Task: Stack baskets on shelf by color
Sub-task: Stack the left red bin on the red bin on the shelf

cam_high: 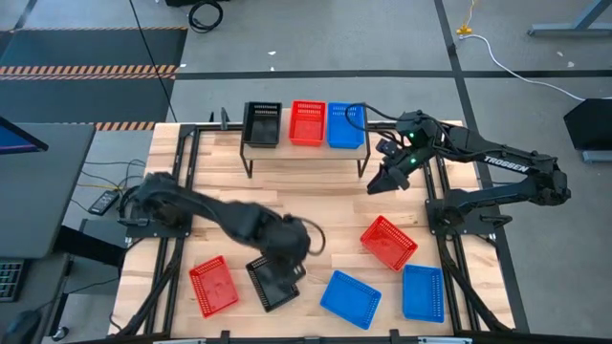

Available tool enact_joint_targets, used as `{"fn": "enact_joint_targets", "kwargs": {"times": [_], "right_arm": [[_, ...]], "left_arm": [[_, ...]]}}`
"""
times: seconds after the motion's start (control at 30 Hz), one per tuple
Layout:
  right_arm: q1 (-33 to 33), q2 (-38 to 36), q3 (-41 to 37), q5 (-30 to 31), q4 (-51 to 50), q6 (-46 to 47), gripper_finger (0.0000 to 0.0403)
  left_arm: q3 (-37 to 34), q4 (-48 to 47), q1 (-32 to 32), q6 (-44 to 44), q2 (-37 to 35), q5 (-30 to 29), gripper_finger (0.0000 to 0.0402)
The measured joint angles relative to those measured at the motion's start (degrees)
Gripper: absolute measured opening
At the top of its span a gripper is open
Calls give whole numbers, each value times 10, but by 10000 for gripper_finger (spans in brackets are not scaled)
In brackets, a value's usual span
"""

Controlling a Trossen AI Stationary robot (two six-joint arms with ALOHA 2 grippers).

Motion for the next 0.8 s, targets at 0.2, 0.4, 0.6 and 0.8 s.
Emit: {"fn": "enact_joint_targets", "kwargs": {"times": [0.2, 0.4, 0.6, 0.8], "right_arm": [[0, 0, 0, -11, -16, -13, 213], [0, 0, 0, -13, -31, -31, 213], [0, 0, 0, -13, -38, -33, 213], [0, 0, 0, -2, -39, -44, 213]], "left_arm": [[0, 20, -44, -21, 46, 49, 209], [0, -21, -78, -56, 59, 52, 206], [0, -76, -142, -250, 55, 54, 207], [0, -85, -211, -497, 54, 4, 199]]}}
